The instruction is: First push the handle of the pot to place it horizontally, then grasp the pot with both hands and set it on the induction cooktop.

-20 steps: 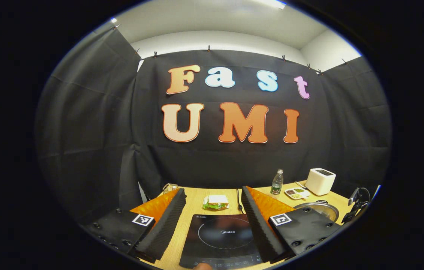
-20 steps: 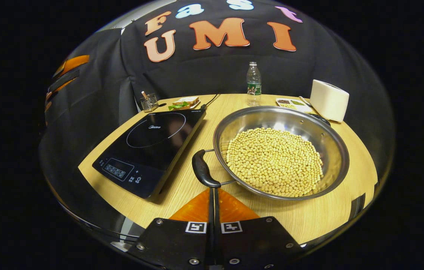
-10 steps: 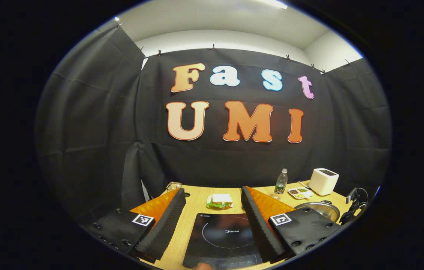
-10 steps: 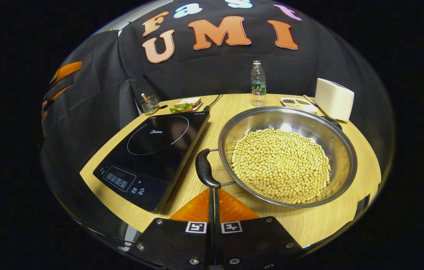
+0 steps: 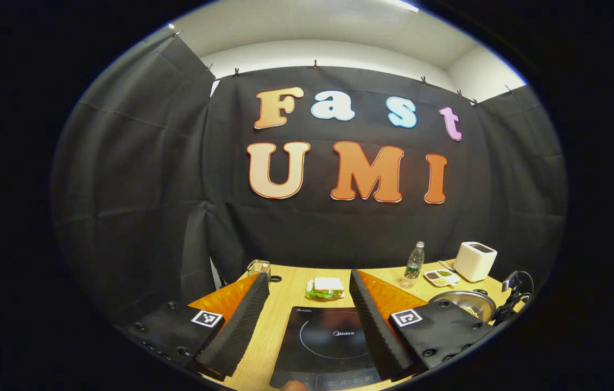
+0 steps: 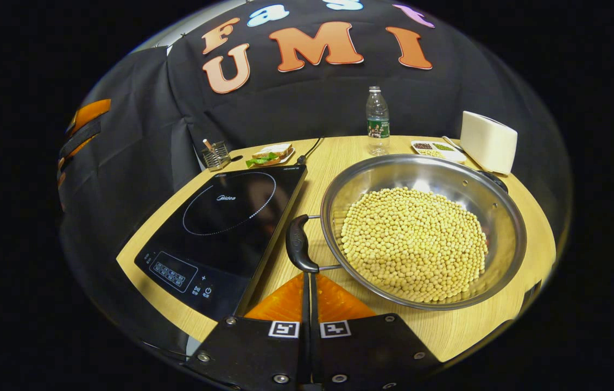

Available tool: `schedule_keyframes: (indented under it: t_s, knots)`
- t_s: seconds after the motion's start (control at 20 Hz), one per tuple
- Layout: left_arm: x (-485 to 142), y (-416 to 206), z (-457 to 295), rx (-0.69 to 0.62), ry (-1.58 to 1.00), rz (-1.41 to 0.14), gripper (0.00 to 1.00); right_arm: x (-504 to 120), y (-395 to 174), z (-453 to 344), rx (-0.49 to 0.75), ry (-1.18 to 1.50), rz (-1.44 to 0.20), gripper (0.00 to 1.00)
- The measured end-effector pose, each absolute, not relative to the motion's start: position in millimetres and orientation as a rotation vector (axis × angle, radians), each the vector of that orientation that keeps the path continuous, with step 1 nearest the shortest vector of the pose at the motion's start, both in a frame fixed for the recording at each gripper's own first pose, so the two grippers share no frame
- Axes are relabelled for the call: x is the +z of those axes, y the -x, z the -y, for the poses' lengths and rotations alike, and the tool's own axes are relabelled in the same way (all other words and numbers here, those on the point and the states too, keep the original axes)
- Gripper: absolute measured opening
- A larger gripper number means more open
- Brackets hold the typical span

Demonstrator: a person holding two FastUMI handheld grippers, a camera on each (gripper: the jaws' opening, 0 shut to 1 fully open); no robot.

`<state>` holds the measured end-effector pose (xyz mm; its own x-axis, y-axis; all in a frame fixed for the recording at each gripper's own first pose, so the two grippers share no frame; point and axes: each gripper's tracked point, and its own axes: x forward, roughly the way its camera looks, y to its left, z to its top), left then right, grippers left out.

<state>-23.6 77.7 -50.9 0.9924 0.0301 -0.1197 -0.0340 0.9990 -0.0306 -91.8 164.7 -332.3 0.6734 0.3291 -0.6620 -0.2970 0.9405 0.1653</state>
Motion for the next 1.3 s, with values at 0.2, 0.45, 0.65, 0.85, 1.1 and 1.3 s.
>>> schedule_keyframes:
  t_s: [0.2, 0.45, 0.65, 0.85, 1.1, 1.3]
  knots:
    - [-52, 23, -83, 0.040, 0.034, -0.121, 0.97, -333, 85, -170, 0.348, -0.055, -0.754, 0.00]
    - [-55, 21, -87, 0.046, 0.034, -0.128, 0.97, -334, 77, -176, 0.341, -0.067, -0.754, 0.00]
    - [-58, 19, -92, 0.052, 0.042, -0.130, 0.97, -336, 72, -180, 0.336, -0.069, -0.755, 0.00]
    - [-63, 17, -98, 0.060, 0.045, -0.141, 0.97, -337, 64, -184, 0.328, -0.065, -0.754, 0.00]
    - [-64, 15, -102, 0.066, 0.038, -0.141, 0.97, -338, 56, -190, 0.318, -0.066, -0.754, 0.00]
    - [-67, 13, -105, 0.065, 0.047, -0.143, 0.97, -339, 50, -194, 0.313, -0.077, -0.756, 0.00]
